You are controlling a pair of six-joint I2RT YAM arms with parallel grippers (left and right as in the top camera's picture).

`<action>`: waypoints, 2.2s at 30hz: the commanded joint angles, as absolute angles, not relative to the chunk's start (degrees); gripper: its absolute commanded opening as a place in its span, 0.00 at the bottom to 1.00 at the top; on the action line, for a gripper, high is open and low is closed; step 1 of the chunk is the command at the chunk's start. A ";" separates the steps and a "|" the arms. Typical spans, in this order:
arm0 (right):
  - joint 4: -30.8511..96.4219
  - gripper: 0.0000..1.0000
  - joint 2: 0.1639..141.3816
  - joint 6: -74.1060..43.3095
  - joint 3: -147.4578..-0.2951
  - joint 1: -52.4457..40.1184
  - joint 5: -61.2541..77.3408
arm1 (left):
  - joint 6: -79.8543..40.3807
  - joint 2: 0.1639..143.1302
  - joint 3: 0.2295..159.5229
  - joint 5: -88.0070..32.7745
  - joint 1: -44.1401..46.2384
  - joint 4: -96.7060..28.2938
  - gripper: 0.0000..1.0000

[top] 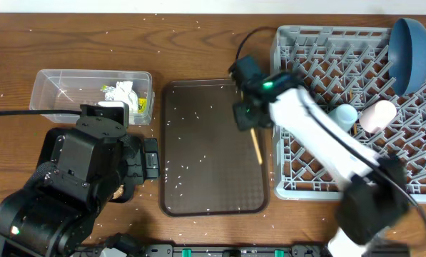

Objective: Sort waste into correct bins and load items into the dishwasher rack

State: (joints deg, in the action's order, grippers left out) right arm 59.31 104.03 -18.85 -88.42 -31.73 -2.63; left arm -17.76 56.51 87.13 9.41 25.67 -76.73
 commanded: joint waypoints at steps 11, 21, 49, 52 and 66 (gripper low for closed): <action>64.93 0.01 90.50 6.11 -89.71 -0.32 -8.80 | -17.39 56.38 87.99 10.13 25.69 -76.95 0.98; 61.01 0.01 98.13 9.63 -89.01 12.78 -9.98 | -17.39 56.38 87.99 10.13 25.69 -76.93 0.98; 67.44 0.99 76.99 2.72 -93.76 -2.44 23.79 | -17.39 56.38 87.99 10.13 25.69 -76.95 0.98; 68.10 0.99 71.35 2.13 -93.76 -7.16 24.34 | -17.41 56.38 87.99 10.13 25.69 -76.93 0.98; 72.64 0.99 55.11 7.66 -93.62 -12.71 8.49 | -17.39 56.38 87.99 10.11 25.69 -76.95 0.98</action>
